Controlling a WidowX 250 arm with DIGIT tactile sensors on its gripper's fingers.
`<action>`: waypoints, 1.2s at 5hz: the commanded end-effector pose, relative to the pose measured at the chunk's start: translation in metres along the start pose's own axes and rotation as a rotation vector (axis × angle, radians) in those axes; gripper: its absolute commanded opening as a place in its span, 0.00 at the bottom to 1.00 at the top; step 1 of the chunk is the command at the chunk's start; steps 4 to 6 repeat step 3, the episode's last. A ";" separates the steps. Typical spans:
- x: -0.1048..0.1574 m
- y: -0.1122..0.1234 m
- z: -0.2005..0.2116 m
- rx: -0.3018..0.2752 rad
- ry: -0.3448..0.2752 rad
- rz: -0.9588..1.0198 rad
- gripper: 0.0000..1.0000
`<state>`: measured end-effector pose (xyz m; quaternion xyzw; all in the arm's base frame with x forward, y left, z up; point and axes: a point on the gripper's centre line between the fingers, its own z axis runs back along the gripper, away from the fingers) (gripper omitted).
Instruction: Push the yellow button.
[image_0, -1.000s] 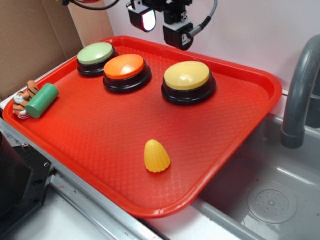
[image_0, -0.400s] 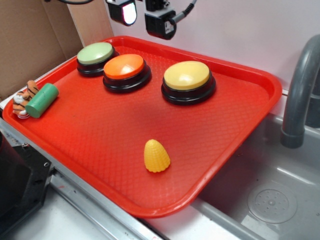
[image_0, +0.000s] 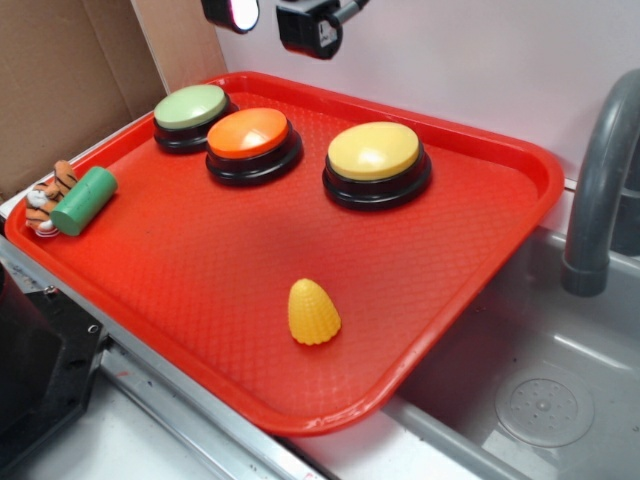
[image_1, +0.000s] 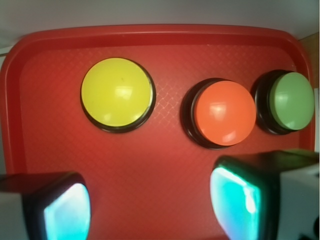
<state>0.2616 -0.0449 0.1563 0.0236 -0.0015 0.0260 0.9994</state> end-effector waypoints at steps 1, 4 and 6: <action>0.007 -0.004 0.035 -0.017 -0.100 -0.007 1.00; 0.006 -0.010 0.038 -0.001 -0.119 -0.025 1.00; 0.006 -0.010 0.038 -0.001 -0.119 -0.025 1.00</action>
